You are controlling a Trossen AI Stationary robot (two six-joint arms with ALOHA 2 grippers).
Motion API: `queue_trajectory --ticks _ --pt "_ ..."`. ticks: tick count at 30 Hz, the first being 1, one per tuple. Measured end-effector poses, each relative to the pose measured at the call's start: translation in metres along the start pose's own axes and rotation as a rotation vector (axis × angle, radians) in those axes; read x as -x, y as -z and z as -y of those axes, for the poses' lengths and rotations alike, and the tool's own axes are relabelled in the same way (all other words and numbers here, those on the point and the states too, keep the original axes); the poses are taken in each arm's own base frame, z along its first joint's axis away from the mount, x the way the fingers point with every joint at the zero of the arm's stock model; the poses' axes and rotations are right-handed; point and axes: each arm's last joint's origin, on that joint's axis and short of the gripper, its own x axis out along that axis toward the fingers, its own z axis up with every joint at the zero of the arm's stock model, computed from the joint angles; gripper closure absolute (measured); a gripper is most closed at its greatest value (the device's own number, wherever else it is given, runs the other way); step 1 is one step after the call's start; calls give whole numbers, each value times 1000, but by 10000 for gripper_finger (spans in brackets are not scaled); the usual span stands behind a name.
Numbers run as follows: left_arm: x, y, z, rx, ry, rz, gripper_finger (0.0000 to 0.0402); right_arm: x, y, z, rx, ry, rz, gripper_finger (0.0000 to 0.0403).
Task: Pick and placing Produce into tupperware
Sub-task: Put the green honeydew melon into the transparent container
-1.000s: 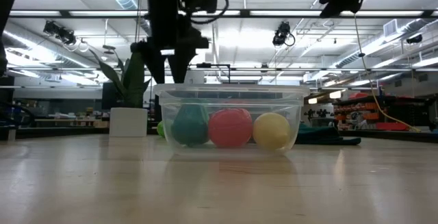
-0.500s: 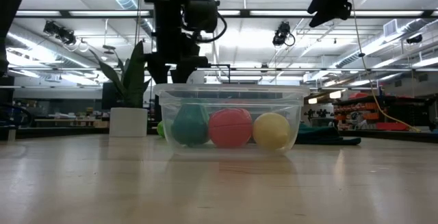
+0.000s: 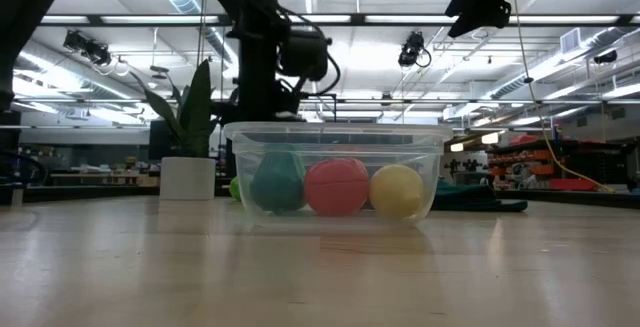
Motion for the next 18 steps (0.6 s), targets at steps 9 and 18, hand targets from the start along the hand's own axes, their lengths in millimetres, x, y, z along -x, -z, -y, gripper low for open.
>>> queue_trajectory --ticks 9,18 --pt "-17 -2 -2 2 -73 -11 9 0 -1 0 -1 -4 6 225" --pt "-29 -8 -11 40 -76 -40 2 0 -1 0 5 -6 5 225"
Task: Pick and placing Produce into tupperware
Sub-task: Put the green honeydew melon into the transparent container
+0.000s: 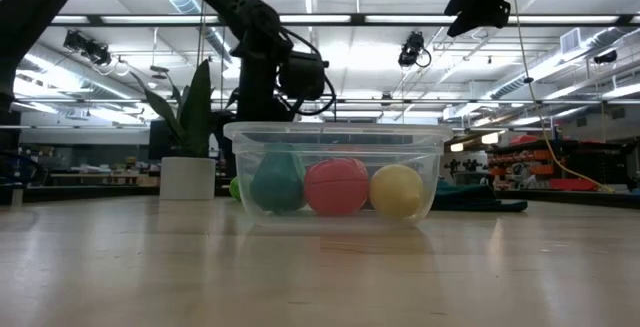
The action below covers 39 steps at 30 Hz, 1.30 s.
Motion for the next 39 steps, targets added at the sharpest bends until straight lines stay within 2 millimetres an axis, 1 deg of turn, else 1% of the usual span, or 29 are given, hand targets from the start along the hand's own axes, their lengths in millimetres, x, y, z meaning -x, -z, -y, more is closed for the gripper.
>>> queue_trajectory --ticks 7,11,14,17,22,29,34,39 --pt "-10 -11 -13 30 78 -49 3 0 0 0 1 0 0 225" --pt "-14 -15 -19 40 88 -62 3 0 0 0 1 0 1 225" --pt "-16 -17 -21 54 130 -84 3 0 0 0 1 0 1 225" --pt "-19 -16 -19 45 139 -96 3 0 0 0 1 0 1 225" --pt "-34 -12 -12 10 143 -152 4 0 0 0 2 0 1 225" --pt "-36 -12 -10 6 140 -143 5 0 0 0 2 0 2 225" --pt "-36 -13 -9 6 143 -137 28 0 -1 0 1 -2 8 225" --pt "-36 -13 -9 1 150 -133 77 0 -1 0 1 -2 8 225"
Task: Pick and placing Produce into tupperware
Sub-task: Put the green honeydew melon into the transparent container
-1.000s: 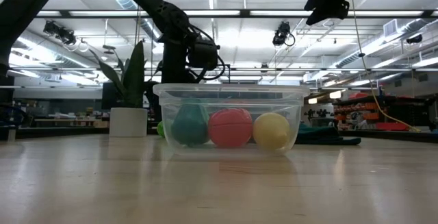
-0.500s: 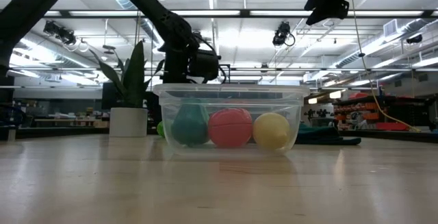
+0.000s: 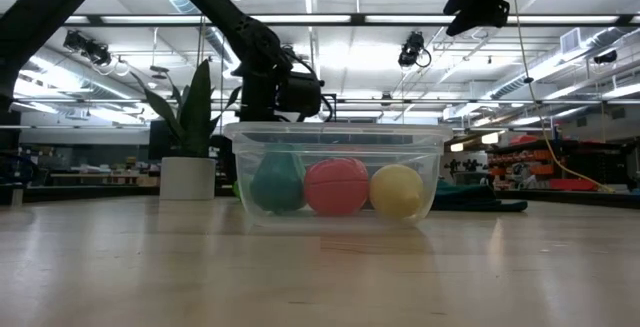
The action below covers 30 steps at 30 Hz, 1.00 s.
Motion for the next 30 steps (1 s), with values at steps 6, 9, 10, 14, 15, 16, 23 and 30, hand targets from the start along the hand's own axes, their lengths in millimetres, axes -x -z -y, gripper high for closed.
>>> queue_trajectory --ticks 6,9,10,14,15,16,23,30 --pt "1 2 4 -10 -1 7 149 0 0 0 0 0 0 225" --pt "2 4 8 -24 -8 17 175 0 0 0 0 0 0 225" --pt "3 5 10 -30 -6 19 176 0 0 0 0 0 0 225" --pt "18 1 22 -81 23 46 164 0 0 0 0 1 0 225" --pt "24 -2 24 -92 29 54 155 0 0 0 0 1 0 225" --pt "31 -5 26 -103 34 64 147 0 0 0 0 1 0 225" --pt "89 -27 37 -173 73 172 160 0 0 0 0 1 0 225" --pt "128 -36 42 -200 130 244 227 0 1 0 1 4 -8 225"
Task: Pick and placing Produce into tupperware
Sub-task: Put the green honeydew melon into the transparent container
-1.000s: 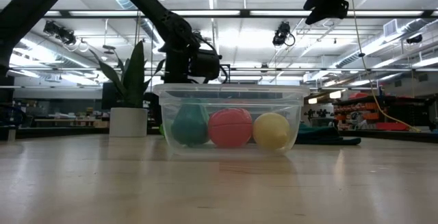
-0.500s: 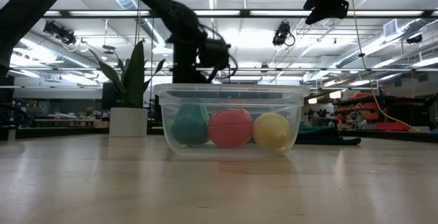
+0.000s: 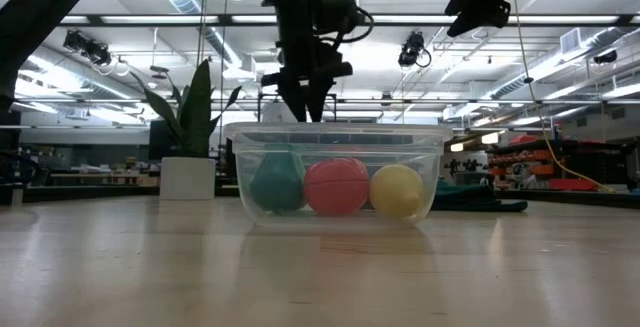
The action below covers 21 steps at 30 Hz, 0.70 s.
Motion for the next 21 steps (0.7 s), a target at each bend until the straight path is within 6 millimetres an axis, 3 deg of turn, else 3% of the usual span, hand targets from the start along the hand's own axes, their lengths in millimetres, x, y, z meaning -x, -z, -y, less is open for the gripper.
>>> queue_trajectory --ticks 5,10,14,21 --pt "-1 0 -6 -2 -13 -21 256 0 0 0 6 0 0 225" --pt "-3 -1 -14 -25 -48 -36 259 0 0 0 11 0 0 225" --pt "-7 -5 -28 -42 -56 -47 232 0 0 0 13 0 0 225" --pt "-12 -8 -41 -126 -46 -66 149 0 0 0 9 0 0 225"
